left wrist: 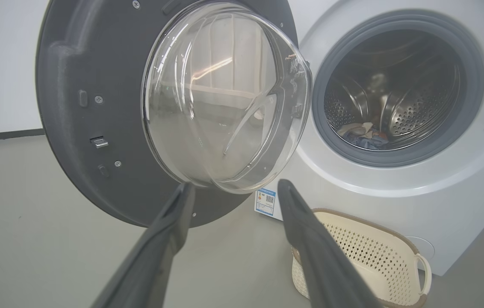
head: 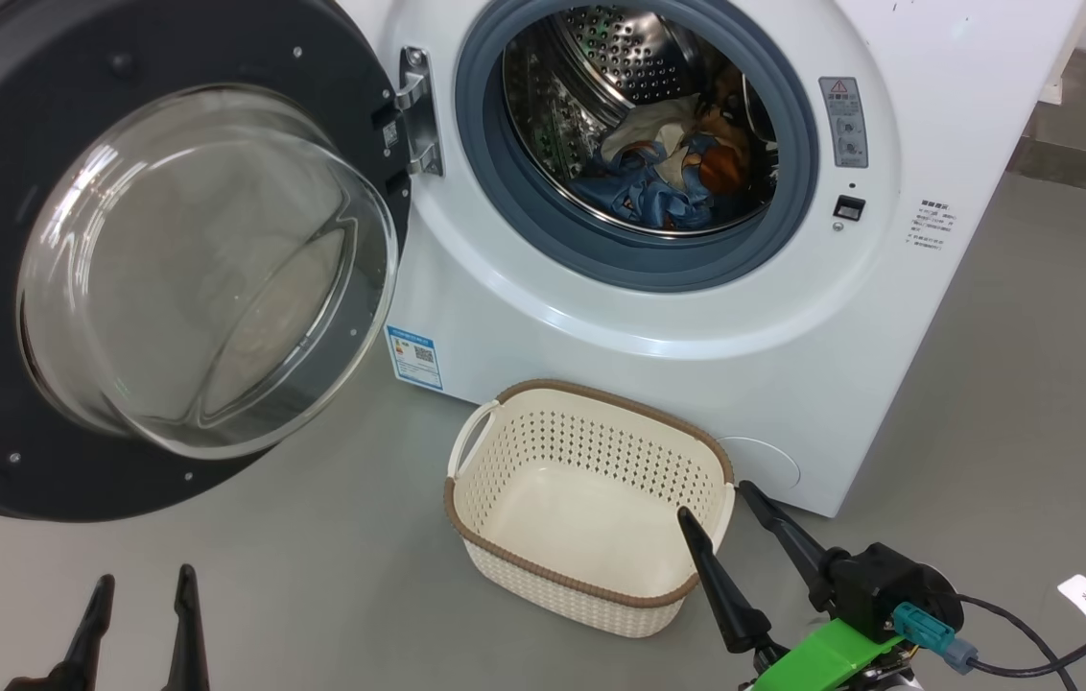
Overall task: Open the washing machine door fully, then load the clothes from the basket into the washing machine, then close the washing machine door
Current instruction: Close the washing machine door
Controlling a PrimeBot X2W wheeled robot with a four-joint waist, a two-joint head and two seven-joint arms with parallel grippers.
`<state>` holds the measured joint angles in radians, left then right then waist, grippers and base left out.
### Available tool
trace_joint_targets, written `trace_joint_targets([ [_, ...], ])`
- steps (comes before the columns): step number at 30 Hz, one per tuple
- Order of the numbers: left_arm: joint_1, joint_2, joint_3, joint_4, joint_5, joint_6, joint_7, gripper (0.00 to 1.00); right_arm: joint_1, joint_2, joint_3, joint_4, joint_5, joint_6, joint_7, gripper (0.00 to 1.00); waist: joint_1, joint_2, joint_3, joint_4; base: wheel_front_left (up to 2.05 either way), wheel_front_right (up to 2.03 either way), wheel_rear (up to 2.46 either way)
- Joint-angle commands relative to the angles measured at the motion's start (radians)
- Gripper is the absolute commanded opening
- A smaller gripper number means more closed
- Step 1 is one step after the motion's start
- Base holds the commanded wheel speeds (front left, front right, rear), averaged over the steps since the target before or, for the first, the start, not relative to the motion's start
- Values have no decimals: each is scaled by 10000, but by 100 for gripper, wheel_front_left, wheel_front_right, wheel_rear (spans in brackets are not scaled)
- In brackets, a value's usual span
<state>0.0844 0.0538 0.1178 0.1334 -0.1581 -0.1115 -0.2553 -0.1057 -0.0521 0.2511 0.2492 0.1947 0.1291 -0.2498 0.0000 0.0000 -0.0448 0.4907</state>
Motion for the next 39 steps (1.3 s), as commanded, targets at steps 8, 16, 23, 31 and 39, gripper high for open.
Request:
trace_joint_targets([
  [8, -201, 83, 399, -282, 0, -24, -65, 100, -289, 19, 223, -245, 51, 16, -120, 100, 0, 0, 7, 5, 0, 0, 0],
  [16, -206, 84, 358, -260, -119, -69, -65, 0, -270, 19, 212, -256, 30, 16, -120, 100, 0, 0, 24, 17, 0, 0, 0],
  [23, -382, 186, 966, -643, -504, -77, -65, 0, -114, 19, 141, -258, -97, 16, -120, 100, 0, 0, 123, 91, 0, 0, 0],
  [31, -1160, 1095, 2643, -1887, -1452, -93, -62, 0, 126, 19, -43, -327, -576, 16, -120, 100, 0, 0, 473, 25, 0, 0, 0],
  [39, -2996, 3199, 4919, -611, -4374, -154, 764, 0, 228, -118, -15, -342, -1018, 16, -120, 100, 0, 0, 859, -485, 0, 0, 0],
])
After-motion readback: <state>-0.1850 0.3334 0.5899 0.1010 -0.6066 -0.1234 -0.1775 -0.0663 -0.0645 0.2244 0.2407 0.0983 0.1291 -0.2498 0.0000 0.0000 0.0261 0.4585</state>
